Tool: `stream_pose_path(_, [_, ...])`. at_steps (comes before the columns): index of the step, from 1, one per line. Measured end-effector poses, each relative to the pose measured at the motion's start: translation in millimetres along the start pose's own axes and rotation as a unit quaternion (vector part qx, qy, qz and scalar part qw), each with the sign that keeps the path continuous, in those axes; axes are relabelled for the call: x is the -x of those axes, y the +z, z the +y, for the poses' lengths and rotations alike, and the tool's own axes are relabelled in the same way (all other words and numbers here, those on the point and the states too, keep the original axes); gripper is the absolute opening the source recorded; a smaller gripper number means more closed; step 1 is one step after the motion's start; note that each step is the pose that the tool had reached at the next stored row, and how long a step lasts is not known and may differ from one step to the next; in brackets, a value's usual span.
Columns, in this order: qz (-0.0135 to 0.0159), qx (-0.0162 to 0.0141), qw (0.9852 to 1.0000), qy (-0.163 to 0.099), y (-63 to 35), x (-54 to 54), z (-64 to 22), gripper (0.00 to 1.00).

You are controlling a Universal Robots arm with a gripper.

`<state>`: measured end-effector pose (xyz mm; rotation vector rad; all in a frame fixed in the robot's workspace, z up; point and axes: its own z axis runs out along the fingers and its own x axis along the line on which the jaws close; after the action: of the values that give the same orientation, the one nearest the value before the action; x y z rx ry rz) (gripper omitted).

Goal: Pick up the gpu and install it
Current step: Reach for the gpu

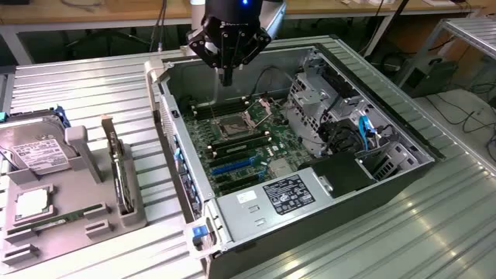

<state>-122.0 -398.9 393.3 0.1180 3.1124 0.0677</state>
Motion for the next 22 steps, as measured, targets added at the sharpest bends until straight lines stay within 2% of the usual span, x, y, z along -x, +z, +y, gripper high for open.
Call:
stream_pose_path(9, [0.0000,-0.0001,1.0000,0.000,-0.1,-0.2,-0.2,0.11])
stream_pose_path(15, [-0.0001,0.0000,1.0000,0.000,-0.8,-18.9,-8.2,0.11])
stream_pose_path(20, [-0.0001,0.0000,1.0000,0.000,-1.5,-33.7,-20.5,0.11])
stream_pose_path(22, [-0.0001,0.0000,1.0000,0.000,-1.8,-43.8,-26.9,0.11])
